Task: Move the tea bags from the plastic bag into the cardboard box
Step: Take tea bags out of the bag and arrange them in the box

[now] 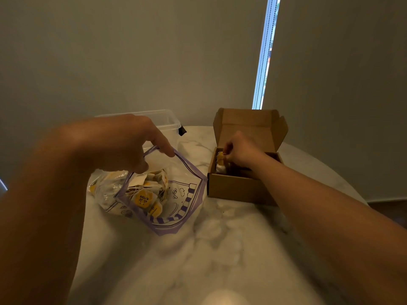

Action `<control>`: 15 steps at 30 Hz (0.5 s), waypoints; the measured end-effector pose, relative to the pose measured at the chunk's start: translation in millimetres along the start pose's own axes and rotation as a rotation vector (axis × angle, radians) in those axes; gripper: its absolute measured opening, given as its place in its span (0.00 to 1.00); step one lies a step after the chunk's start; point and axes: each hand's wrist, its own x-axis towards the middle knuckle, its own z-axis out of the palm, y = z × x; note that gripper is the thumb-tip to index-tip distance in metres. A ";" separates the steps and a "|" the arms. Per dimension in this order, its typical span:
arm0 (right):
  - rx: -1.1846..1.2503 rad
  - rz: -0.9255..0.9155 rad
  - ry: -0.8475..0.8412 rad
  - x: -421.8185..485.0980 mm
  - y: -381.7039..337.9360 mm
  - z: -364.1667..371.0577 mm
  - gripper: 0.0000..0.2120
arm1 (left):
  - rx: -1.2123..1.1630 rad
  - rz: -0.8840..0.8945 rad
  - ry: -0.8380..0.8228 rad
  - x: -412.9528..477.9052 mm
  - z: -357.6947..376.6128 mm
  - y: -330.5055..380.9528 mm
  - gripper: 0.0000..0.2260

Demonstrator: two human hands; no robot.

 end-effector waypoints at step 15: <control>-0.041 -0.119 0.319 -44.9 -10.5 -28.9 0.02 | 0.015 0.009 -0.015 0.1 -1.3 3.8 0.26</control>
